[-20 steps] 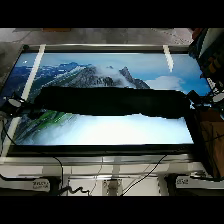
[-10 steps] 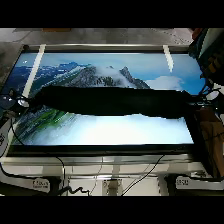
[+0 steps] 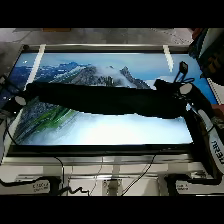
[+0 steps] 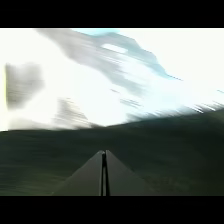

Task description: Fold the clothes and pants, and hang the long-sleeved shirts on hangers.

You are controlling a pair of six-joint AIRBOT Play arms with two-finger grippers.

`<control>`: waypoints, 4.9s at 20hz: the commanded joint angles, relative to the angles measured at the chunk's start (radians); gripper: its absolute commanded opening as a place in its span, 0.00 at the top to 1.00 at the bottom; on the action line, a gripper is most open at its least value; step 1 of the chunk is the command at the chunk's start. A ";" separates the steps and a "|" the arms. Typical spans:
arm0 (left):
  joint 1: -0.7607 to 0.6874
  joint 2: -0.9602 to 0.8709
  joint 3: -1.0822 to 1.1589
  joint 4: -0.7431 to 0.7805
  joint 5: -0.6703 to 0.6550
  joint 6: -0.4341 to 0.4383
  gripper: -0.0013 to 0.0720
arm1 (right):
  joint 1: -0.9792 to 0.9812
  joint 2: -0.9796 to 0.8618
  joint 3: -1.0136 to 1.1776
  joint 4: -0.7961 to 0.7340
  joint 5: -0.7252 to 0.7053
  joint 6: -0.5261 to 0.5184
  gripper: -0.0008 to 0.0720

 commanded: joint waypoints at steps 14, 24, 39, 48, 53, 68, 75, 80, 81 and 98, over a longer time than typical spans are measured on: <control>0.000 0.055 0.001 0.065 -0.053 0.195 0.95 | 0.423 -0.380 0.509 0.002 0.051 0.108 0.94; -0.037 -0.180 0.096 -0.044 -0.106 0.095 0.46 | 0.307 -0.380 0.509 -0.050 0.214 0.108 0.94; 0.048 -0.248 0.115 -0.196 -0.261 0.011 0.02 | 0.302 -0.380 0.509 -0.101 0.262 0.108 0.94; -0.039 -0.317 0.117 -0.230 0.084 0.012 0.84 | 0.302 -0.380 0.509 -0.066 0.235 0.109 0.94; -0.060 -0.217 0.117 -0.070 0.080 0.080 0.95 | 0.319 -0.383 0.509 -0.014 0.059 0.132 0.94; -0.222 0.290 0.116 0.042 -0.359 0.197 0.95 | 0.700 -0.688 0.763 0.120 0.067 0.181 0.95; -0.223 0.306 0.097 0.042 -0.412 0.196 0.95 | 0.856 -0.735 0.814 0.138 0.114 0.179 0.94; -0.303 0.277 0.089 0.042 -0.501 0.238 0.95 | 0.706 -0.688 0.814 -0.037 0.360 0.179 0.94; -0.340 0.264 0.089 0.042 -0.558 0.237 0.95 | 0.652 -0.667 0.814 -0.069 0.411 0.179 0.94; -0.596 0.216 0.092 0.347 -0.940 0.135 0.04 | 0.010 -0.440 0.814 -0.103 0.949 0.132 0.94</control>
